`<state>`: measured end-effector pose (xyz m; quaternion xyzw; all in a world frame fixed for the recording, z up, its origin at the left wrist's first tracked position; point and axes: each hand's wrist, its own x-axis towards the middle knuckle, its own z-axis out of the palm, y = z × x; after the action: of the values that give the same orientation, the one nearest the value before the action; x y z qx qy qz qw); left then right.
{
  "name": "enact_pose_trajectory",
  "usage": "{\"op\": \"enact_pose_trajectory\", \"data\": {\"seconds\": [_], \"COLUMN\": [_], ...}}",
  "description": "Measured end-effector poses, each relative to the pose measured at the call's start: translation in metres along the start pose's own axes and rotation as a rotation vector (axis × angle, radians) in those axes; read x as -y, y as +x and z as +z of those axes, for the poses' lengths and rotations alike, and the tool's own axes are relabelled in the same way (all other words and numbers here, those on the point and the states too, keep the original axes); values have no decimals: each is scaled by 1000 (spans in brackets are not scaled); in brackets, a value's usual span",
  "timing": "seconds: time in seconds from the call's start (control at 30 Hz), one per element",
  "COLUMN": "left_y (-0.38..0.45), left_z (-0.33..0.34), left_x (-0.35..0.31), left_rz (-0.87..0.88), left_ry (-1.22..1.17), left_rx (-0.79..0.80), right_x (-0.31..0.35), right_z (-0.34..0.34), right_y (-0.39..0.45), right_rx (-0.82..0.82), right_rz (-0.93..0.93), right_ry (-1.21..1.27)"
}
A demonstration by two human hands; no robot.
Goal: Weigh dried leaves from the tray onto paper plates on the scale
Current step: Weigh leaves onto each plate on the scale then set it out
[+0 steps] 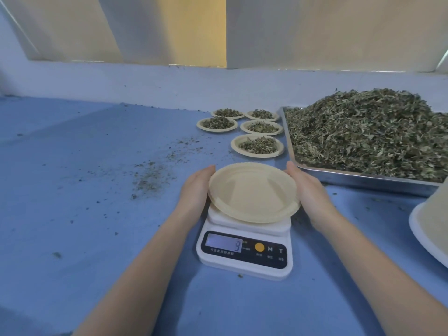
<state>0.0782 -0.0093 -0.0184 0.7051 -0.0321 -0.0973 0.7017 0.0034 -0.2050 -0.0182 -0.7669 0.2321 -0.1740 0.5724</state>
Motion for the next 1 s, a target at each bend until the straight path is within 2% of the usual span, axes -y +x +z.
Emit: {"op": "enact_pose_trajectory", "data": {"seconds": [0.27, 0.57, 0.67, 0.83, 1.0], "left_y": [-2, 0, 0, 2, -2], "left_z": [-4, -4, -4, -5, -6], "left_x": [3, 3, 2, 1, 0], "left_rz": [36, 53, 79, 161, 207], "left_ry": [104, 155, 151, 109, 110], "left_rx": [-23, 34, 41, -60, -41], "right_x": [5, 5, 7, -1, -7], "right_z": [-4, -6, -9, -28, -44], "right_y": [-4, -4, -5, -21, -47], "right_rx": [9, 48, 115, 292, 405], "right_rz": [-11, 3, 7, -12, -6], "right_ry": [-49, -83, -72, -120, -126]}}
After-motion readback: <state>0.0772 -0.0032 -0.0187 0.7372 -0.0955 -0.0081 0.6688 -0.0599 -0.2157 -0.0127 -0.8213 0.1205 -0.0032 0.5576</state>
